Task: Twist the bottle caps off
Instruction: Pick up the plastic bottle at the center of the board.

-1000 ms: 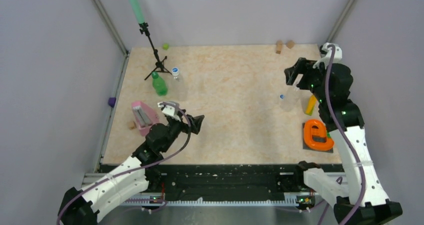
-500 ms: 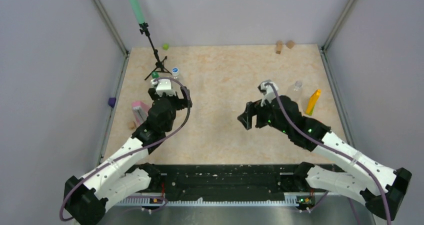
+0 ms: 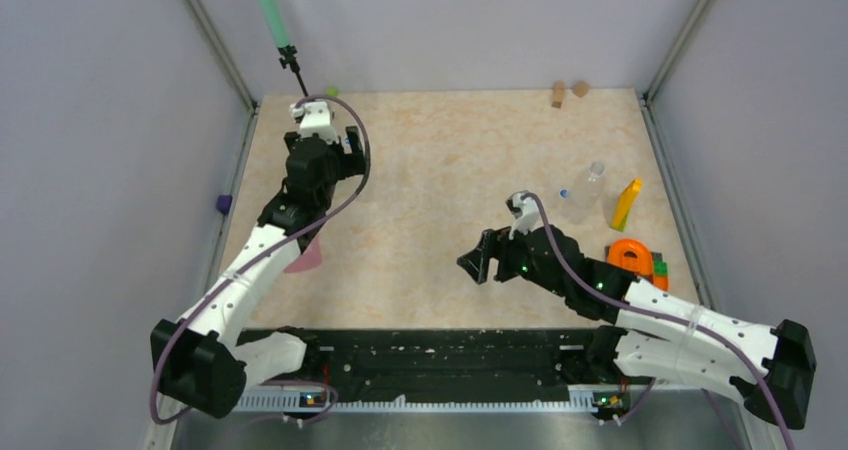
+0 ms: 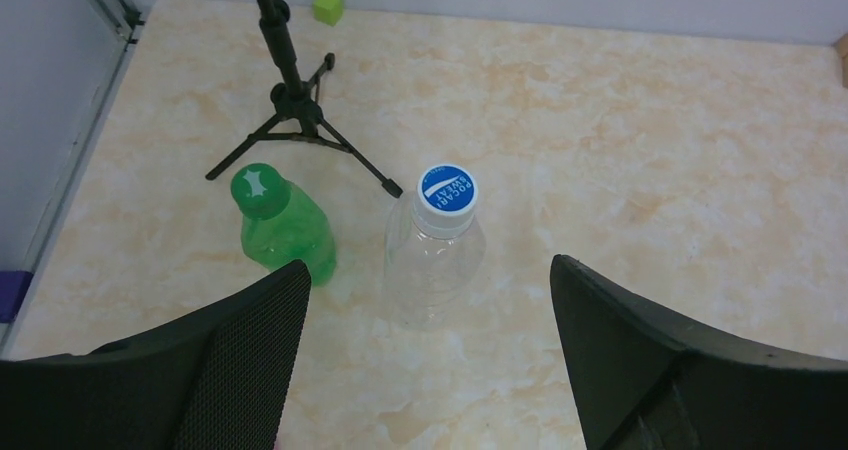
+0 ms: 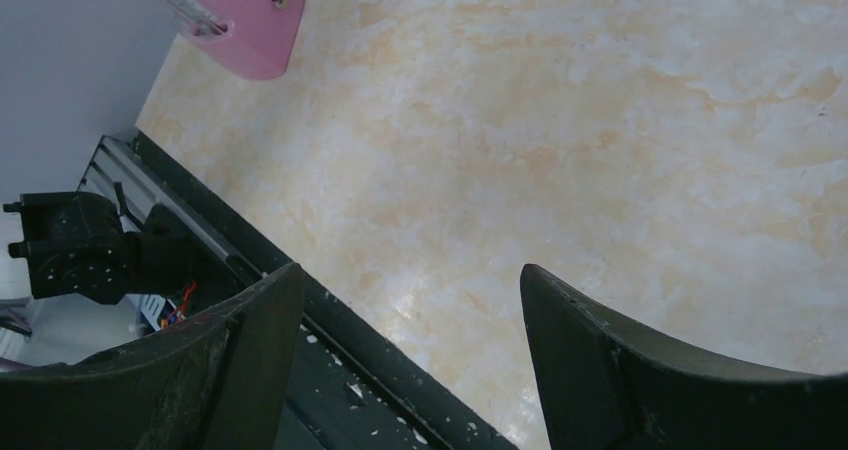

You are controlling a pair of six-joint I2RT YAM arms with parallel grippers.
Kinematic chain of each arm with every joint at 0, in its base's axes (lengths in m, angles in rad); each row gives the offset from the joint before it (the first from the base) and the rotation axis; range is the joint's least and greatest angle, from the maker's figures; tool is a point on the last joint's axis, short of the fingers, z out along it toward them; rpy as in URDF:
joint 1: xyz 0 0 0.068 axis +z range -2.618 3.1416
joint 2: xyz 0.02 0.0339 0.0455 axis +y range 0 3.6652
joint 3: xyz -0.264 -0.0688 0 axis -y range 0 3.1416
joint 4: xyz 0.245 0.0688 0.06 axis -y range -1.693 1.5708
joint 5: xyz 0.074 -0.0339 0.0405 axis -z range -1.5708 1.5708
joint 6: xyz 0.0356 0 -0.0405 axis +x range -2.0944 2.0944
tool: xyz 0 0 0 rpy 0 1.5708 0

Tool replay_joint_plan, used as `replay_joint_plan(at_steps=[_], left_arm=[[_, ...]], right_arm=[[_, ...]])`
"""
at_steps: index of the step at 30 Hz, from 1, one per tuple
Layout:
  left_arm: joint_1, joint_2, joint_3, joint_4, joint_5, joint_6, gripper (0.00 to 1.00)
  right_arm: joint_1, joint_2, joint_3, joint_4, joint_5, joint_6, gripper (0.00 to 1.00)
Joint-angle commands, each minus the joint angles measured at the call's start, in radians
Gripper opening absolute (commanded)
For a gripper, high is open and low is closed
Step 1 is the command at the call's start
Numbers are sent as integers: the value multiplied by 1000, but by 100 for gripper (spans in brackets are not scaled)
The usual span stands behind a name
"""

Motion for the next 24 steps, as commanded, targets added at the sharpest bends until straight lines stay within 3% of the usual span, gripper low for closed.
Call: replay_joint_plan(at_steps=[1, 13, 24], left_arm=[[34, 56, 55, -25, 162, 44, 90], [63, 203, 30, 193, 152, 67, 89], [71, 256, 13, 271, 159, 98, 76]], right_arm=[[15, -44, -50, 121, 7, 37, 77], [16, -50, -69, 119, 3, 37, 77], [16, -34, -80, 133, 10, 25, 77]])
